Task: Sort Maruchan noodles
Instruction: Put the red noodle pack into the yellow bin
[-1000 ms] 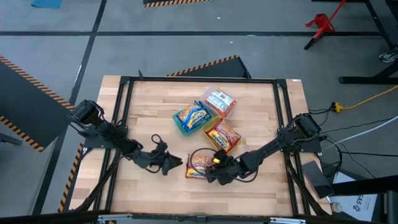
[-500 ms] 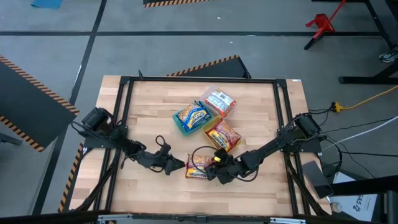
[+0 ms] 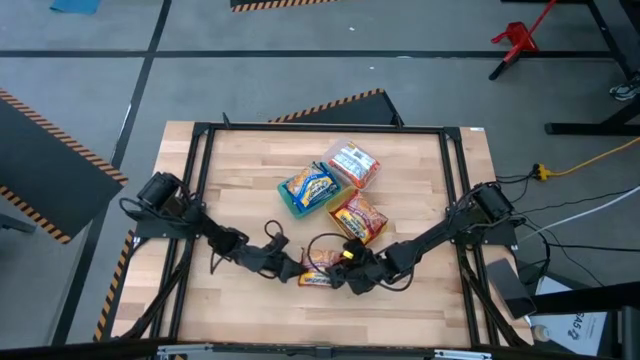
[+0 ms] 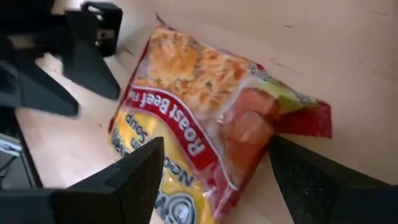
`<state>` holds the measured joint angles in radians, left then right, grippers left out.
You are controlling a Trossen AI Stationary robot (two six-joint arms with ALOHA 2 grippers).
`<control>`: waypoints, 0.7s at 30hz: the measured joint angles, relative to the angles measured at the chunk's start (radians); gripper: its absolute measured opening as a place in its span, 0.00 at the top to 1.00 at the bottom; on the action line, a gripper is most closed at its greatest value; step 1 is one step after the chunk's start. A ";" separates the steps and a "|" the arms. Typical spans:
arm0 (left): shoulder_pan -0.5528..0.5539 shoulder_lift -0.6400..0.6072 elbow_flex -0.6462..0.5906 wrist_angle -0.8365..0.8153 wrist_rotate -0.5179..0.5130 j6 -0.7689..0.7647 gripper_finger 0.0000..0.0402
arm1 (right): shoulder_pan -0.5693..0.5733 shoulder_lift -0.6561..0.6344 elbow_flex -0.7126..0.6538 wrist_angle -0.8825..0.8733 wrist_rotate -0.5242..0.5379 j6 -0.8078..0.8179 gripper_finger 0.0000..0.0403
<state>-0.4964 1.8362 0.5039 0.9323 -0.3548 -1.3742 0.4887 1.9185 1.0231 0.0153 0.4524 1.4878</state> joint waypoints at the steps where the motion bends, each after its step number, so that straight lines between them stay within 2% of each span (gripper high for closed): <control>1: 0.006 0.000 0.012 -0.025 0.004 0.000 0.63 | 0.000 0.008 0.000 0.012 0.000 0.000 0.32; 5: 0.034 0.002 0.039 -0.042 0.045 0.030 0.63 | -0.007 0.046 0.001 0.054 -0.029 0.014 0.33; 8: 0.047 0.003 0.049 -0.045 0.079 0.039 0.64 | -0.005 0.058 0.003 0.073 -0.030 0.034 0.40; 16: 0.049 0.003 0.049 -0.041 0.092 0.040 0.64 | -0.005 0.054 0.003 0.097 -0.017 0.027 0.76; 21: 0.049 0.006 0.047 -0.010 0.108 0.036 0.64 | -0.005 0.054 0.003 0.109 -0.009 0.025 0.93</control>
<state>-0.4473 1.8423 0.5507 0.9222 -0.2466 -1.3380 0.4839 1.9720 1.0263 0.1241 0.4430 1.5127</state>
